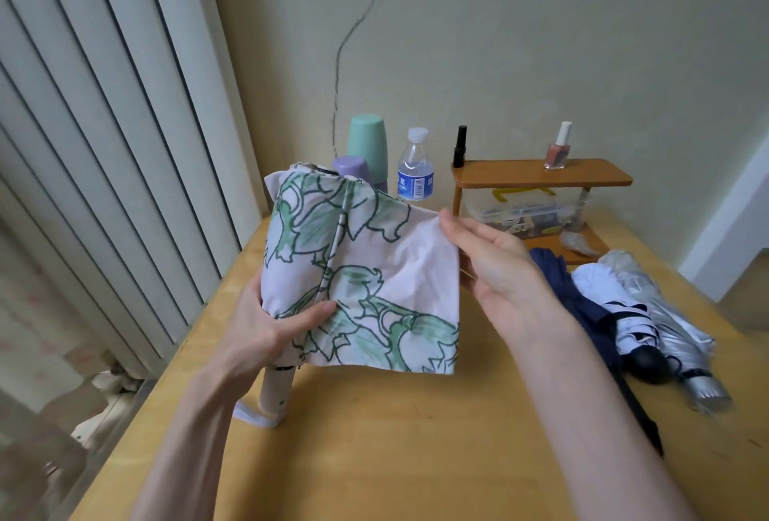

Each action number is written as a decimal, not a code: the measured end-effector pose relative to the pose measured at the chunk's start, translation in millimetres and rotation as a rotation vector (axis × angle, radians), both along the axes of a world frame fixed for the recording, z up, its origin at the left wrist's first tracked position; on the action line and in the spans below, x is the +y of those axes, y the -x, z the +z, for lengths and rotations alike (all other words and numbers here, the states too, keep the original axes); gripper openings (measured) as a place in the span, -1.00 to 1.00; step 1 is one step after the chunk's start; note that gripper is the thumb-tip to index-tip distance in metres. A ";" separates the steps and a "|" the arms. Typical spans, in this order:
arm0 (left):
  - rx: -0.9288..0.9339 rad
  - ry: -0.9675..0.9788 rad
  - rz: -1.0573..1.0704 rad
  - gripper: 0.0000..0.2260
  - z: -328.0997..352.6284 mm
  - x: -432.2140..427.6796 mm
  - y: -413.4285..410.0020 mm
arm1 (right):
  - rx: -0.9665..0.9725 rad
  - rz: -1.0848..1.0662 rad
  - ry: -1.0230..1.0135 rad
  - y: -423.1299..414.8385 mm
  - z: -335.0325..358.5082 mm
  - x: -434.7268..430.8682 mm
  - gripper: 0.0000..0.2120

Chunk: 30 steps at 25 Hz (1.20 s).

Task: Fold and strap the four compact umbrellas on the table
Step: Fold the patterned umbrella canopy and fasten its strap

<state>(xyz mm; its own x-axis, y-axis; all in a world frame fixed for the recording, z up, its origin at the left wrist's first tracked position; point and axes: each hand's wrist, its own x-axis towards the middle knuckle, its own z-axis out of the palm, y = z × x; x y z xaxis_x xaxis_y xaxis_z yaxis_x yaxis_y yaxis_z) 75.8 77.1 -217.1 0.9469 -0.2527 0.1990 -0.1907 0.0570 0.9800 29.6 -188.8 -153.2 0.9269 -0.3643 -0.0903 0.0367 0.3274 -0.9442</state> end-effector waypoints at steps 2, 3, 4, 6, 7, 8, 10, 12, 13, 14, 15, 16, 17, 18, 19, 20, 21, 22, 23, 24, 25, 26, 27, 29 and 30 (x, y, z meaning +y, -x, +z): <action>0.010 0.026 0.025 -0.28 -0.5 1.9 -0.7 | -0.016 0.035 0.050 -1.4 -1.0 -7.8 -0.84; 0.020 0.045 0.041 -0.25 -0.8 2.1 -0.5 | -0.039 0.046 0.090 -0.8 0.0 -9.4 -0.81; 0.028 0.059 0.052 -0.24 -0.9 1.8 0.0 | -0.058 0.048 0.133 -0.4 0.9 -9.6 -0.80; 0.038 0.070 0.041 -0.29 -0.5 1.5 0.6 | -0.090 0.007 0.222 0.1 1.7 -7.1 -0.84; 0.043 0.073 0.026 -0.32 -0.4 1.5 0.3 | -0.110 -0.036 0.264 0.5 1.7 -4.5 -0.88; 0.045 0.076 0.012 -0.35 -0.5 1.9 -0.4 | -0.135 -0.083 0.294 0.3 0.2 -2.2 -0.93; 0.046 0.086 0.002 -0.36 -0.2 2.2 -1.0 | -0.168 -0.140 0.311 0.9 -1.2 5.2 -0.93; 0.044 0.094 0.010 -0.29 -0.1 1.0 -0.1 | -0.161 -0.138 0.255 1.2 -0.3 10.4 -0.77; 0.041 0.097 0.018 -0.25 -0.3 0.5 0.4 | -0.153 -0.113 0.195 2.5 2.5 10.2 -0.71; 0.039 0.104 0.031 -0.24 -0.6 0.6 0.5 | -0.145 -0.082 0.149 4.2 6.0 7.8 -0.66; 0.035 0.112 0.042 -0.23 -1.0 1.0 0.3 | -0.130 -0.047 0.137 6.2 9.4 4.2 -0.64; 0.030 0.119 0.053 -0.22 -1.6 2.0 -0.6 | -0.111 -0.018 0.174 7.5 11.2 -0.2 -0.64; 0.028 0.121 0.061 -0.21 -1.9 3.1 -1.8 | -0.097 0.001 0.243 8.2 11.7 -3.5 -0.65; 0.027 0.120 0.066 -0.20 -1.9 4.0 -2.6 | -0.101 0.006 0.321 7.6 10.2 -5.5 -0.67; 0.028 0.117 0.070 -0.19 -2.1 4.9 -3.5 | -0.127 -0.005 0.376 6.7 9.0 -5.1 -0.72; 0.029 0.111 0.074 -0.19 -2.5 5.4 -4.1 | -0.170 -0.029 0.405 4.9 7.0 -4.2 -0.78; 0.028 0.105 0.080 -0.17 -2.6 5.8 -4.5 | -0.213 -0.057 0.412 3.5 5.8 -2.4 -0.85; 0.030 0.101 0.088 -0.13 -2.1 5.8 -4.3 | -0.249 -0.079 0.399 2.5 4.8 -1.1 -0.91; 0.031 0.101 0.095 -0.08 -1.6 5.8 -3.8 | -0.270 -0.088 0.370 2.8 4.7 0.6 -0.95; 0.035 0.101 0.097 -0.05 -1.5 5.9 -3.5 | -0.280 -0.090 0.338 3.1 4.3 1.4 -0.96; 0.038 0.104 0.098 -0.04 -1.8 5.6 -3.1 | -0.275 -0.085 0.301 3.6 4.6 1.6 -0.95; 0.041 0.108 0.098 -0.07 -1.8 5.6 -2.9 | -0.260 -0.071 0.271 3.1 4.3 1.6 -0.95; 0.040 0.110 0.092 -0.12 -1.8 5.5 -2.7 | -0.232 -0.051 0.252 2.0 4.1 2.9 -0.95; 0.033 0.099 0.070 -0.19 -1.3 3.8 -1.4 | -0.180 -0.016 0.272 0.0 2.7 6.7 -0.86; 0.029 0.086 0.060 -0.20 -0.3 2.0 0.2 | -0.179 -0.008 0.310 -0.9 1.0 8.3 -0.81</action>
